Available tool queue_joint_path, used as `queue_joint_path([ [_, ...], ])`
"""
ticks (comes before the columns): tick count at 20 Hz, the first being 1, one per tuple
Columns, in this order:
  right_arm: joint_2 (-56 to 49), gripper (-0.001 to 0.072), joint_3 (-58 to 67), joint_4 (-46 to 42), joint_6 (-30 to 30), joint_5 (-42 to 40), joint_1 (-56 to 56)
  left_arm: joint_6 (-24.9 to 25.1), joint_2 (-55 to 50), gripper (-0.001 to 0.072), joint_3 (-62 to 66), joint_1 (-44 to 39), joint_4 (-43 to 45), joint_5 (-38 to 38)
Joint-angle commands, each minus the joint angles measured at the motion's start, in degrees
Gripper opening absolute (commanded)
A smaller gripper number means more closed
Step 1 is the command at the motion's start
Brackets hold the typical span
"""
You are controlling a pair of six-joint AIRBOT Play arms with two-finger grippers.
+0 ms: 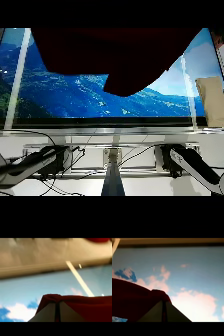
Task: Fold the clothes and pants, and hang the long-sleeved shirts on hangers.
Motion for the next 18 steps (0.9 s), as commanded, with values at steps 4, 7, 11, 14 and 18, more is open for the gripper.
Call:
queue_joint_path([
  [4,11.4,0.0009,9.1,2.4,-0.7,-0.8,0.0,0.0,17.6,0.0016,0.7,9.2,-1.5,3.6],
  [7,16.5,0.0009,9.3,2.4,-0.7,-1.4,0.0,0.0,22.7,0.0016,0.7,11.4,0.8,2.6],
  [11,16.7,0.0008,9.3,0.4,-0.7,-2.2,0.0,-7.5,23.2,0.0016,0.1,11.4,10.8,-2.4],
  [14,9.9,0.0009,9.3,-0.2,-0.7,-4.9,0.0,-7.5,18.3,0.0016,-4.0,9.8,8.5,-4.0],
  [18,-5.7,0.0009,9.3,4.7,-0.6,0.8,0.0,-5.0,5.3,0.0015,-10.4,1.3,8.0,-5.9],
])
